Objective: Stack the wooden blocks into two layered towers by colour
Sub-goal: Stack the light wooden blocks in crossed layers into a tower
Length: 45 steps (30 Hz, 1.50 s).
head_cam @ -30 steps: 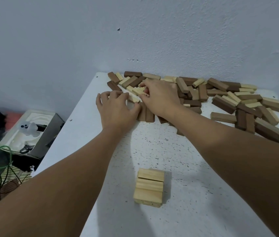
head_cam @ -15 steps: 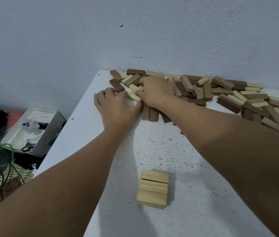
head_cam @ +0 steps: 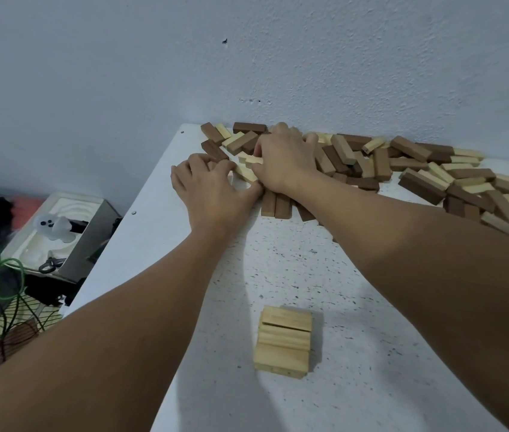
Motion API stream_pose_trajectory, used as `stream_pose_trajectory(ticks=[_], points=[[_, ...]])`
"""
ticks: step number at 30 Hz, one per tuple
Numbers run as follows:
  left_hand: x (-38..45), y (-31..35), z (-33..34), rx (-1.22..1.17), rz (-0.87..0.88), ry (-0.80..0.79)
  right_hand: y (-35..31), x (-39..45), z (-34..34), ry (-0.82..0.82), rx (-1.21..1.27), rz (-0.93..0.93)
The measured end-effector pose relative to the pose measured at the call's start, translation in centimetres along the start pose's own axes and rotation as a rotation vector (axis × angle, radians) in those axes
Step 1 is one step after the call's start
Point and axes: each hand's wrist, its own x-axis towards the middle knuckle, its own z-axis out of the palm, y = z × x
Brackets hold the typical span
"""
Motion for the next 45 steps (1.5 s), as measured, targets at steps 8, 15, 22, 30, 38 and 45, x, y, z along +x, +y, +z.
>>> stream_pose_trajectory(ticks=[8,15,22,30,38,45], points=[[-0.4,0.5,-0.4,-0.052,0.123,0.093,1.7,-2.5,-1.5,0.095,0.254,0.083],[-2.1,1.8,-2.7,-0.165,0.208,0.047,4.0,-8.2,-3.7,0.115,0.428,0.252],[-4.5,7.8,-7.2,-0.251,0.303,-0.238,7.6,-16.7,-5.6,0.133,0.606,0.467],[-10.2,14.9,-11.5,-0.136,0.397,-0.539,10.5,-26.9,-6.9,0.020,0.496,0.549],[-20.4,16.0,-11.2,-0.119,0.307,-0.741,11.8,-33.7,-6.9,0.000,0.458,0.525],[-23.6,13.6,-10.2,-0.278,0.207,-0.787,12.5,-35.6,-8.1,-0.116,0.551,0.530]])
